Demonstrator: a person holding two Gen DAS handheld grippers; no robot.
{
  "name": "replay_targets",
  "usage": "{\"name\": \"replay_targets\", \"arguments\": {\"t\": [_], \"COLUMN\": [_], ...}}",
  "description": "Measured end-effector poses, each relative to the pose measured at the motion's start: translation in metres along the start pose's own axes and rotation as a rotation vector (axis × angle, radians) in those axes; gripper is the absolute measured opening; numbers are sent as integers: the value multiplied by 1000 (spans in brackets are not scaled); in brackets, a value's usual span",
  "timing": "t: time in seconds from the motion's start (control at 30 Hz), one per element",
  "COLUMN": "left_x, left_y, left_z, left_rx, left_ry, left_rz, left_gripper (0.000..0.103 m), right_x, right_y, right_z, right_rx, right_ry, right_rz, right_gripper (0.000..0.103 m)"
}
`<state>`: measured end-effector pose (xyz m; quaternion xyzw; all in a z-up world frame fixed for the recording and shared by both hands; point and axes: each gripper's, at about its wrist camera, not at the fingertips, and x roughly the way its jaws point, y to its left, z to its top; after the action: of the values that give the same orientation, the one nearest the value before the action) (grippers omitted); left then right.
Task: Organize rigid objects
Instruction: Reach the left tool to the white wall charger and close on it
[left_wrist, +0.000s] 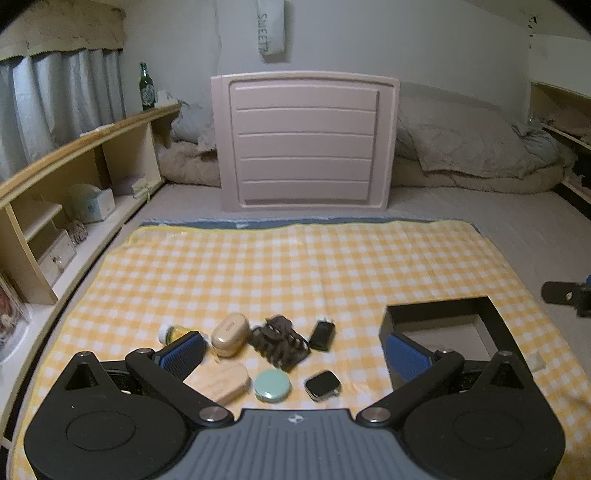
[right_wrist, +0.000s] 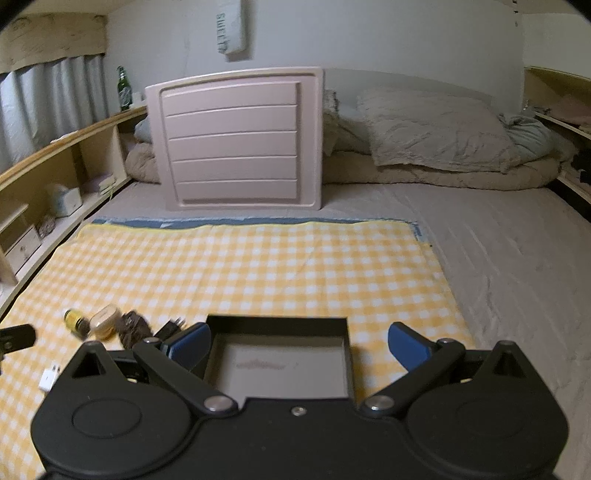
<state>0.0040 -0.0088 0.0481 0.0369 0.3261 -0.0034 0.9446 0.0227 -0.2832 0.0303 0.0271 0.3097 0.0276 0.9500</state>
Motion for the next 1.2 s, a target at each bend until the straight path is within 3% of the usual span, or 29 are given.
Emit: {"name": "replay_targets", "arguments": {"t": [0.17,0.33,0.4,0.7,0.83,0.9,1.0,1.2], "left_x": [11,31,40,73,80,83,86,95], "left_y": [12,27,32,59,74,81,89,110], "left_z": [9,11,7,-15,-18,-19,-21,-30], "left_rx": [-2,-10,-17,21,11,0,-10,-52], "left_ry": [-27,-26,-25,41,69,74,91,160], "left_rz": [21,36,45,37,25,19,14,21], "left_gripper": [103,103,103,103,103,103,103,103], "right_x": [26,66,81,135,145,151,159,168], "right_y": [-16,-44,-51,-67,-64,-62,-59,-49], "right_z": [9,2,-5,-42,-53,-56,-61,-66], "right_rx": [-9,81,77,97,74,71,46,-42], "right_ry": [24,109,146,400,446,467,499,522], "right_rz": [-27,-37,-31,-16,-18,-24,-26,-37], "right_gripper": [103,102,89,55,44,30,18,7]}}
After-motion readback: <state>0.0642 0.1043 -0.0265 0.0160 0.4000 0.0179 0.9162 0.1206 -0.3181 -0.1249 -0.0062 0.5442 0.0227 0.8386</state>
